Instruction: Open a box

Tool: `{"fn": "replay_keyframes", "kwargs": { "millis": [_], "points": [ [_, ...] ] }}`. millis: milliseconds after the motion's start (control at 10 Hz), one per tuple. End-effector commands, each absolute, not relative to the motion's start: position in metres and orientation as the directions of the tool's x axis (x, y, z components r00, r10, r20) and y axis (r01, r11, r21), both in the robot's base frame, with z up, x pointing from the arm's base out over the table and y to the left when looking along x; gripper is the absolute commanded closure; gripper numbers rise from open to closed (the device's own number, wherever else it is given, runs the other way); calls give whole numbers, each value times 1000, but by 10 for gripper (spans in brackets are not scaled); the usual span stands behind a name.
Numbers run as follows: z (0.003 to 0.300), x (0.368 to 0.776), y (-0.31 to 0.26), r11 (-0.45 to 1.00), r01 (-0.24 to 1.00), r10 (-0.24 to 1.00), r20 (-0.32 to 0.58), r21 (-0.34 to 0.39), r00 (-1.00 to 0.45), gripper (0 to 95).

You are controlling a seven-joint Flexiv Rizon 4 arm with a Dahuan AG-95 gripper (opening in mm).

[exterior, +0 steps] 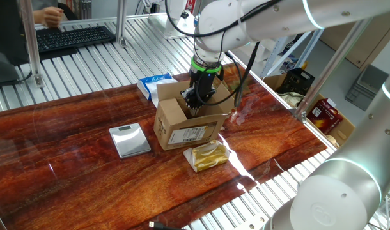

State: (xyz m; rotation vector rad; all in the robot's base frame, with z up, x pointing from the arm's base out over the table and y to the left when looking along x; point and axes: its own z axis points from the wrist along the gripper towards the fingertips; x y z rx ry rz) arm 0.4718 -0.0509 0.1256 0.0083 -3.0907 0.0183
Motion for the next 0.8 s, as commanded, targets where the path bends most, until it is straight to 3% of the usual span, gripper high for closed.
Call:
{"fn": "replay_keyframes", "kwargs": {
  "millis": [100, 800],
  "points": [
    [126, 472, -51, 1000, -11, -10, 64, -13, -998, 950],
    [120, 471, -48, 1000, 20, 19, 65, 9, -998, 950]
  ]
}}
